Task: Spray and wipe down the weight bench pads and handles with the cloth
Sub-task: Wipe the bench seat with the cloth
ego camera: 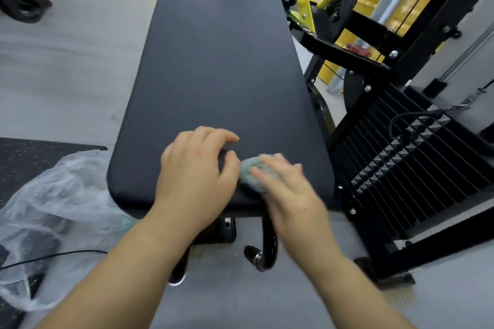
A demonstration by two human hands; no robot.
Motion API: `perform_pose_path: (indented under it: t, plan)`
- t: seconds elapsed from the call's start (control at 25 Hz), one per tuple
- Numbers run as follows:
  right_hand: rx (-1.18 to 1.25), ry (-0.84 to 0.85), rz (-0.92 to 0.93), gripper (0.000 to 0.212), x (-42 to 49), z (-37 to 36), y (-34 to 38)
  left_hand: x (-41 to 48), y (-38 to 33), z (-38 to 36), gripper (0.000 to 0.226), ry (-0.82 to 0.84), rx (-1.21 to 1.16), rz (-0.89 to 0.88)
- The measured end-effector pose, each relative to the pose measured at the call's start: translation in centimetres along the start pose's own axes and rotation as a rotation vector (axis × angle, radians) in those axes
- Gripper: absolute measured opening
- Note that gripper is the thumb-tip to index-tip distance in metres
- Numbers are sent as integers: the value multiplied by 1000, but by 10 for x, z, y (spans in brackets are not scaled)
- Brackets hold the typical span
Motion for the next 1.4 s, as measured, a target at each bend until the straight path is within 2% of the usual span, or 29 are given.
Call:
perform_pose_path:
  t: [0.12,0.16,0.24,0.32,0.4,0.52,0.64,0.72,0.84,1.04,1.32,1.4]
  plan:
    - [-86,-45,-349,31,30,21,-65,-2,-6,-10,40,3,160,-62]
    - [-125,-60,-388,31,38,15,-64,-2,-9,-14,37,-5,204,-91]
    - [-183,-76,-264,34,34,2,-38,0,-15,-22,31,-30,268,-125]
    - [-82,-14,-106,37,18,3,-23,6,-19,-30,29,-37,296,-153]
    - [-15,67,-34,36,10,15,-36,9,-25,-36,32,-25,308,-185]
    - [14,137,-200,37,49,13,-76,12,-31,-42,40,14,334,-219]
    - [-51,123,-296,39,119,-20,-110,19,-42,-44,36,50,419,-227]
    - [-41,92,-350,39,146,-32,-122,28,-50,-44,31,121,510,-163]
    - [38,101,-347,40,108,-19,-113,43,-58,-54,34,216,524,-137]
    - [121,38,-179,44,1,36,-76,47,-60,-60,32,243,630,-249]
    - [25,49,-331,38,159,-43,-152,40,-61,-61,31,250,666,-249]
    - [48,19,-359,38,166,-49,-153,40,-60,-61,31,243,664,-250]
Point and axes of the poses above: each hand's wrist, its own x-axis towards the middle knuckle, its own z-axis out of the back of the hand, y = z × x, the point moved 4 cm from there along x, towards the middle knuckle, and after that the axes turned 15 degrees about -y, right-handed, at the moved point
